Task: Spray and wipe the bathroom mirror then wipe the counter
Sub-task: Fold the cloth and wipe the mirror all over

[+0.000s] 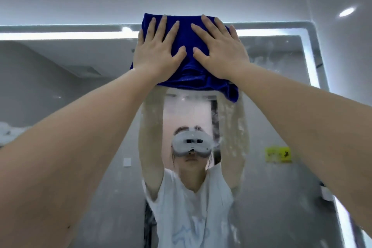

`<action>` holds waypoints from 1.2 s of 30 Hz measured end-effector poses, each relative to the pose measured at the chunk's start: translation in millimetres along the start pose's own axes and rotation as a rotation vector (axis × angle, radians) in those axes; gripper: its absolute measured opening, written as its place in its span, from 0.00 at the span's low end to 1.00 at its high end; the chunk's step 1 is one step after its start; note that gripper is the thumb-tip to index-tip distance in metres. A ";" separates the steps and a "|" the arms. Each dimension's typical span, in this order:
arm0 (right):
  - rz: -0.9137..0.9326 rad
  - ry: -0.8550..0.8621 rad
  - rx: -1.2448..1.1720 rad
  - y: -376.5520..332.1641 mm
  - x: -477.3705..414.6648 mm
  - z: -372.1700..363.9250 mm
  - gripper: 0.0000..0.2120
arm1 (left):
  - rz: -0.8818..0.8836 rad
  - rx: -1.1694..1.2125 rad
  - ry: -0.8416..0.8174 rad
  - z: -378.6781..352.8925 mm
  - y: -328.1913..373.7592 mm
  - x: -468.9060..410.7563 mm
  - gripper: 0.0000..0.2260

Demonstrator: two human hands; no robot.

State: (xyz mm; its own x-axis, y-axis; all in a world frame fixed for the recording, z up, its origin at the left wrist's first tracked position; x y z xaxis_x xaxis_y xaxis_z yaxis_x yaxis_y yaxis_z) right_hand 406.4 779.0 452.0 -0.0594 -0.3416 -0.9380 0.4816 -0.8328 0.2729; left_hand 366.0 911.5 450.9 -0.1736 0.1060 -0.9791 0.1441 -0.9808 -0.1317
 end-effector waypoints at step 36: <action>-0.145 -0.020 -0.006 18.7 123.4 -26.1 0.28 | -0.100 0.067 0.022 -25.6 61.1 95.2 0.29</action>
State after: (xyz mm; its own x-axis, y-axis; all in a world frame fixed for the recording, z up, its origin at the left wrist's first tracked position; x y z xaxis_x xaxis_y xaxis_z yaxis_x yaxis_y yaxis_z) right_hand 430.9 732.6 335.8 -0.1459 -0.2264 -0.9630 0.4723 -0.8713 0.1333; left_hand 383.3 865.9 345.7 -0.1620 0.2062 -0.9650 0.0614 -0.9739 -0.2184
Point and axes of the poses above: each hand's wrist, its own x-axis away from the middle knuckle, its own z-axis out of the back of the hand, y = z × x, the point moved 9 cm from there along -x, towards the middle knuckle, and after that the axes turned 1 degree about -y, right-handed, at the moved point
